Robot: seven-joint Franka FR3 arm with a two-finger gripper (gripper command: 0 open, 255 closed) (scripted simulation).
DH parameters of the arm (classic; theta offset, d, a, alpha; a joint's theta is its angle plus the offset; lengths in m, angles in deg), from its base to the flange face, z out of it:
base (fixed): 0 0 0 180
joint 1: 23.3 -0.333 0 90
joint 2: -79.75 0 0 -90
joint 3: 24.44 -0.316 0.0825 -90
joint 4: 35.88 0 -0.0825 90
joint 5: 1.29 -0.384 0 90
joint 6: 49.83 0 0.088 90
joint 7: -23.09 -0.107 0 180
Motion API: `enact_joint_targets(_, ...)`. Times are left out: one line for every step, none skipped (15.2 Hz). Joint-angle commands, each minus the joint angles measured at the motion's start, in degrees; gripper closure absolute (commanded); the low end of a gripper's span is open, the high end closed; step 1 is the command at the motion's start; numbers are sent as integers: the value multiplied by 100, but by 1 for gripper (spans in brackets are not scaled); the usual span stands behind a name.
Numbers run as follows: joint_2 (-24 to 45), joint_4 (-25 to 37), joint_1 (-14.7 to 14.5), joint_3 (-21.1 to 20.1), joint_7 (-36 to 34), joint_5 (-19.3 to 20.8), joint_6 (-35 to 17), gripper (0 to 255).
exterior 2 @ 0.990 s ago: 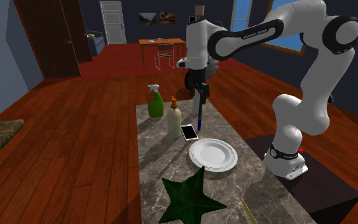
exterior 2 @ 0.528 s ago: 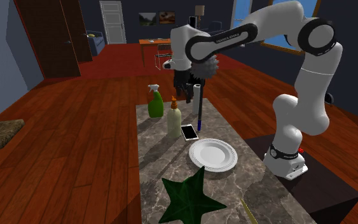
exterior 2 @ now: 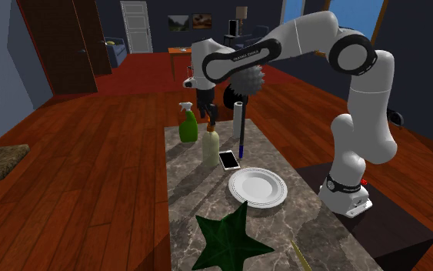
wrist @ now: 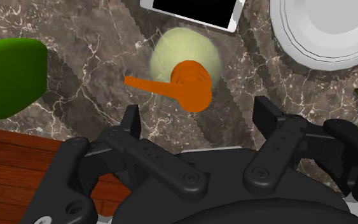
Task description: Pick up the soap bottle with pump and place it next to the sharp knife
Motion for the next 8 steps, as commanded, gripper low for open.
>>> enact_joint_targets(49,-94,13,0,27,-25,-143,0)
enact_joint_targets(64,-153,15,-1,32,-32,-216,0)
enact_joint_targets(80,-212,17,-2,37,-41,-289,0)
enact_joint_targets(97,-269,20,-4,43,-49,-362,0)
enact_joint_targets(106,-303,21,-4,46,-54,-404,0)
enact_joint_targets(107,-301,22,-5,47,-55,-404,0)
enact_joint_targets(108,-301,22,-5,47,-55,-404,0)
enact_joint_targets(108,-301,22,-5,47,-55,-403,0)
